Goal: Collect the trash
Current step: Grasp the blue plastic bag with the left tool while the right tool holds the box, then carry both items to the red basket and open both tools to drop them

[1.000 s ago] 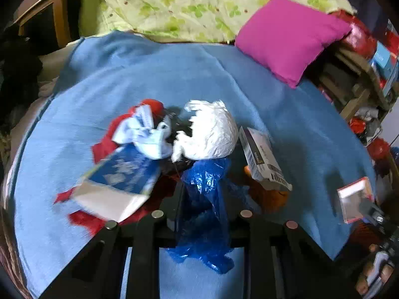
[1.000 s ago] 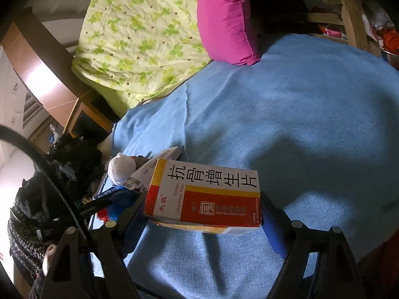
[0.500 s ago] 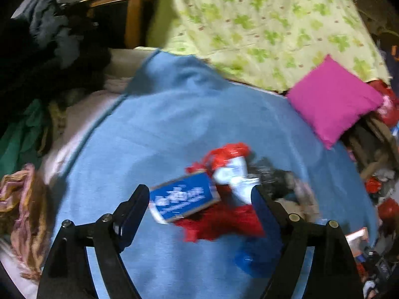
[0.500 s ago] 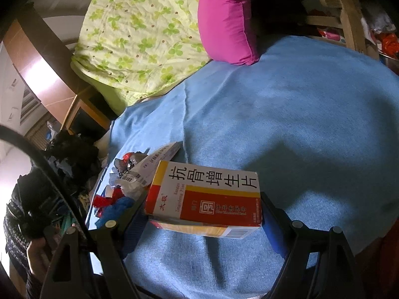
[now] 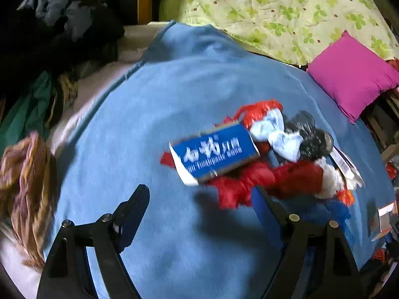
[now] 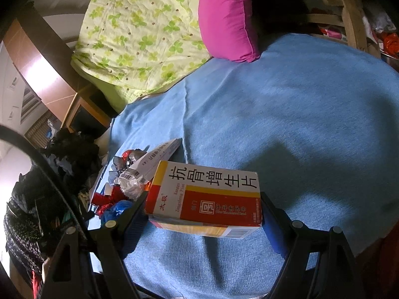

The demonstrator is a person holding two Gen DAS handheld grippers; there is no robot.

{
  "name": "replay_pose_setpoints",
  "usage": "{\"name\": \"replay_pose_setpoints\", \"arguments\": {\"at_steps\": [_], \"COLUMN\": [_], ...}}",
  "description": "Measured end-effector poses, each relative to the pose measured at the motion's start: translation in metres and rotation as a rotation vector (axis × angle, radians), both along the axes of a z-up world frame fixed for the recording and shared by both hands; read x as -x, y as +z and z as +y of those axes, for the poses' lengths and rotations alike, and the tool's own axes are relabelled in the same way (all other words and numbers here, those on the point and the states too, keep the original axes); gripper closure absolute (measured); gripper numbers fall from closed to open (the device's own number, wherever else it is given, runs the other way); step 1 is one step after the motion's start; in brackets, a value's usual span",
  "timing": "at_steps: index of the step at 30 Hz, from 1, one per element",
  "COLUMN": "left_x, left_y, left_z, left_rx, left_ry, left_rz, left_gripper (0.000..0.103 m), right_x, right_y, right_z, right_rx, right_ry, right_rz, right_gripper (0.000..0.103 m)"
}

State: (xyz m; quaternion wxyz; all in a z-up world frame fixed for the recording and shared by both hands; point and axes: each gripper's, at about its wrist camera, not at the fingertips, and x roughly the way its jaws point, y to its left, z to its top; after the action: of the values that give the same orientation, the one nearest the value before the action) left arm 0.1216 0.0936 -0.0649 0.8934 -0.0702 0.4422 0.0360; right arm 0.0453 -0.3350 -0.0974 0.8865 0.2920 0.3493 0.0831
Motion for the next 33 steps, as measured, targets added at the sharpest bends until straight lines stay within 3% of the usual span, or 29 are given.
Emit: {"name": "replay_pose_setpoints", "arguments": {"at_steps": [3,6,10,13,16,19,21,23,27,33], "left_x": [-0.002,0.022,0.056,0.054,0.042,0.032,0.031,0.031,0.038,0.063], "left_y": [-0.001,0.009,0.026,0.026,0.011,-0.006,-0.012,-0.015,0.0,0.046], "left_z": [-0.001,-0.019,-0.074,-0.118,-0.145,-0.153,-0.15,-0.146,-0.135,-0.135], "left_rx": [0.041,0.088,0.154,0.058,-0.044,-0.073,-0.045,-0.023,0.008,0.045], "left_ry": [0.009,-0.039,-0.18,-0.251,-0.258,-0.227,-0.221,-0.223,-0.242,-0.258], "left_rz": [0.047,0.012,-0.062,-0.088,-0.063,-0.011,0.009,0.013,-0.024,-0.142], "left_gripper": [0.019,0.019,0.019,0.013,0.013,0.013,0.013,0.042,0.044,0.045], "right_x": [0.001,0.001,-0.001,0.001,0.005,0.008,0.01,0.012,0.017,0.035], "right_y": [0.0,-0.002,-0.001,-0.001,0.001,0.004,0.005,0.007,0.012,0.027], "right_z": [-0.001,-0.001,0.002,0.0,-0.004,-0.005,-0.006,-0.007,-0.011,-0.025], "right_rx": [-0.001,-0.003,0.005,0.004,-0.003,-0.002,0.002,0.005,0.01,0.03], "right_ry": [-0.004,-0.005,0.004,0.001,-0.012,-0.013,-0.013,-0.015,-0.025,-0.052], "right_rz": [-0.002,0.001,0.002,-0.001,-0.009,-0.013,-0.018,-0.023,-0.031,-0.059], "right_gripper": [0.018,0.018,0.018,0.018,0.018,0.018,0.018,0.018,0.018,0.018]}}
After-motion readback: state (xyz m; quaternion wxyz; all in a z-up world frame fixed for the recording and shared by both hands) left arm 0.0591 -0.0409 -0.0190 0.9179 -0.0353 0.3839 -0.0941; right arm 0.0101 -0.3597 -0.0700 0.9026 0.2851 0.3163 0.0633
